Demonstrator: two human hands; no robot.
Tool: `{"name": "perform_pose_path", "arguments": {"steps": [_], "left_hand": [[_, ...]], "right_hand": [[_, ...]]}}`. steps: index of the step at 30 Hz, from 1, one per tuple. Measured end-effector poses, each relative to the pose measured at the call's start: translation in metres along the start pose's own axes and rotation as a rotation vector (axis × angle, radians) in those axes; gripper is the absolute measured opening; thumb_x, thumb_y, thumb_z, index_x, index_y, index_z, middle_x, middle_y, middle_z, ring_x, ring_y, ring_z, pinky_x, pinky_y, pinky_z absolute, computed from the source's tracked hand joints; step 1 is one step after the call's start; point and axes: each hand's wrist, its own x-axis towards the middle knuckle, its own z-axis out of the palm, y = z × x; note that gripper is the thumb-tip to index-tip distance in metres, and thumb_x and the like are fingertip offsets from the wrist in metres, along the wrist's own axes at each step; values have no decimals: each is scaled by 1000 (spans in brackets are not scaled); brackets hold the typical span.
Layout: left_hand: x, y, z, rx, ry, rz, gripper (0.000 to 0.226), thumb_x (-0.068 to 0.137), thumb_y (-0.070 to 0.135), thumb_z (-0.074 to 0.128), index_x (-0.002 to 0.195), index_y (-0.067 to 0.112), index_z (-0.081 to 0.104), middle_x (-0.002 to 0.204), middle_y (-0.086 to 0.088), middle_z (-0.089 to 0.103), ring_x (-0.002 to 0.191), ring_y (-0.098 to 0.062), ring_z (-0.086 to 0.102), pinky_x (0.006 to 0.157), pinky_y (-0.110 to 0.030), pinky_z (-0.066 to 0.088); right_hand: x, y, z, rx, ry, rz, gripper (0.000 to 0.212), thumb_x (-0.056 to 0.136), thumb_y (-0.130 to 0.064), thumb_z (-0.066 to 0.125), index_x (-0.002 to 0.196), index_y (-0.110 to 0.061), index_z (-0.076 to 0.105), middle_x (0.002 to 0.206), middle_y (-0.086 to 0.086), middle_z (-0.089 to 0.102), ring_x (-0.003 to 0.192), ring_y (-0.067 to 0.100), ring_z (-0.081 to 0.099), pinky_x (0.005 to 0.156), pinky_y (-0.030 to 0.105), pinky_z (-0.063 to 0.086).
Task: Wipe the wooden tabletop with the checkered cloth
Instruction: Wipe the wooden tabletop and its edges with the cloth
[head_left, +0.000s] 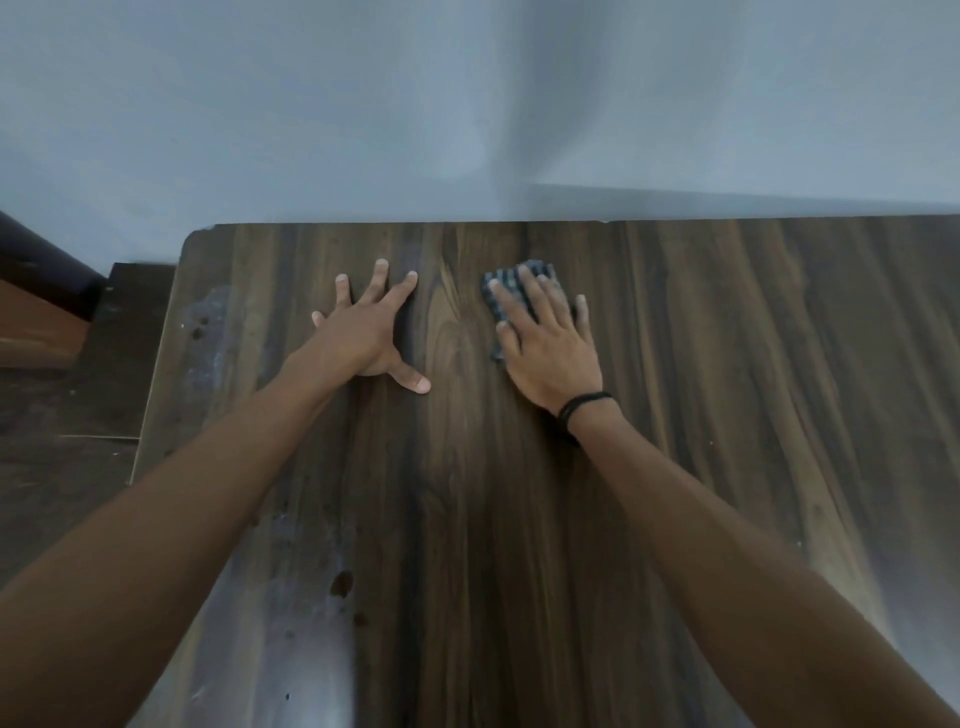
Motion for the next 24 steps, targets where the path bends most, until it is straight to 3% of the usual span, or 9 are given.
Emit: {"name": "perform_pose_path", "arguments": {"steps": [2,6,10,14,17,21,24], "left_hand": [[0,1,-2,-7,-13,4,148,46,59,90,152,45,-12,159,12,-29,146,-42,-18,106,-75,13],[-4,-5,3,33,29,48,145,48,64,86,154,41,-9,161,8,-26,147,-44,-15,106,-75,15],[-6,-7,-6,77,-62,78,144,53,63,85,153,38,-16,158,4,-32,145,-45,-18,110,-72,16],[-6,-11,-11,150,-74,88,148,54,51,91,153,36,-16,158,2,-33,145,-46,-16,111,-68,23],[-7,-9,-10,157,-61,81,148,52,48,93,154,37,-14,159,3,-30,146,-45,-14,111,-67,25],[-6,-11,-8,154,-39,86,147,51,48,93,154,37,-12,160,4,-28,146,-45,-13,111,-67,25],[-6,-8,-9,161,-45,66,148,51,47,93,154,38,-13,160,4,-28,146,-45,-14,112,-66,22]], "right_hand": [[-1,-3,0,29,11,76,54,108,-41,25,160,-40,12,171,-4,1,156,17,-3,125,51,-6],[-24,4,2,-46,-18,-89,54,108,-42,26,160,-42,11,170,-5,2,156,16,-2,125,49,-6],[-35,0,1,4,14,69,55,107,-43,27,160,-40,11,170,-3,0,156,18,-3,123,49,-7],[-62,-1,6,-63,-61,-124,54,107,-45,23,159,-46,6,170,-9,-2,156,14,-6,125,49,-9],[-64,-6,5,-21,-5,50,54,108,-43,25,160,-42,10,170,-6,0,156,15,-5,125,51,-6],[-97,-21,17,-59,-70,-138,54,108,-45,24,159,-45,8,170,-7,1,156,16,-2,124,48,-7],[-69,-5,5,0,5,62,54,108,-42,27,160,-42,13,170,-5,3,156,18,0,125,55,0]]}}
